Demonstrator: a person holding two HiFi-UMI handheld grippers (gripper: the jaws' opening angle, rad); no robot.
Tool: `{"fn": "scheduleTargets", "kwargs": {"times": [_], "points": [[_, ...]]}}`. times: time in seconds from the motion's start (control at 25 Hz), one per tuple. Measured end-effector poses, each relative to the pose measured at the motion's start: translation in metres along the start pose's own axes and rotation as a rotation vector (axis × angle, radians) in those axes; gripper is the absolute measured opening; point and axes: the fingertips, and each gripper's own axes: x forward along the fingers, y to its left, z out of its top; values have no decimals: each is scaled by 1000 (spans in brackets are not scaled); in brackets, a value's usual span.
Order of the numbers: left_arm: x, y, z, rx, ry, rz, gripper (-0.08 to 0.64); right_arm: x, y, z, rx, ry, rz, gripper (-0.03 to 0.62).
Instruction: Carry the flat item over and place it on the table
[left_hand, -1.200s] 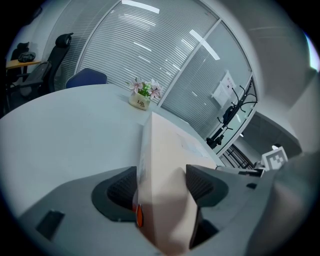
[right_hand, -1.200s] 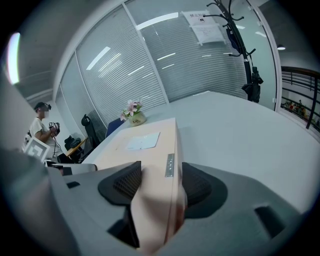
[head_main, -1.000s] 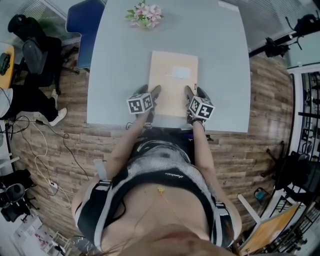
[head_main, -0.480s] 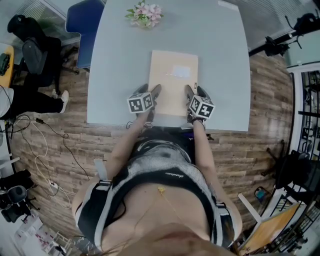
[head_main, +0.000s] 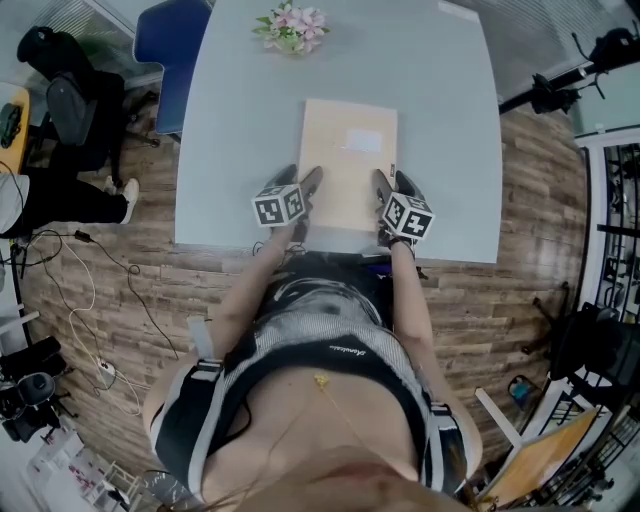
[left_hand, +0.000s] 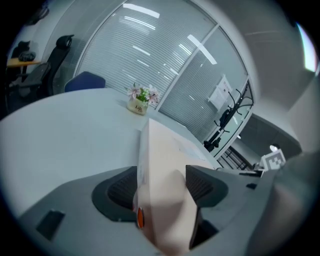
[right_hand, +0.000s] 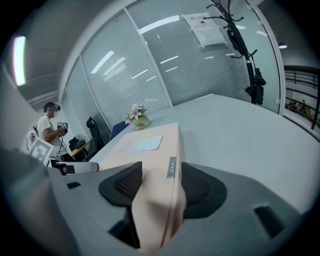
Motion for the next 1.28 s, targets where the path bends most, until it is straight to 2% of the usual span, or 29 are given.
{"fn": "scheduleTargets", "kwargs": {"times": [0.16,0.24,0.36,0.48,0.6,0.8,1.08,1.28], "points": [[-21,-25,29,260,-77,-5,291,-20,13,25,-79,-72,22,233],[-31,-47,43,331,-125,-64,249,-31,27,42,-136,-115,51,219],[-48,-82,61,391,-188,-148,128,-49,54,65,-219,-179,121,187],[-68,-115,79,417,-245,-230,81,-72,83,90,-249,-260,190,131],[-91,-145,95,408,-304,-325,50,-96,111,111,-296,-318,255,79],[-131,-183,120,441,-385,-415,28,-132,155,134,-354,-394,354,17],[-180,-224,146,512,-460,-483,20,-181,203,159,-463,-476,399,5],[-204,-239,157,539,-468,-479,14,-209,224,169,-481,-525,429,5]]}}
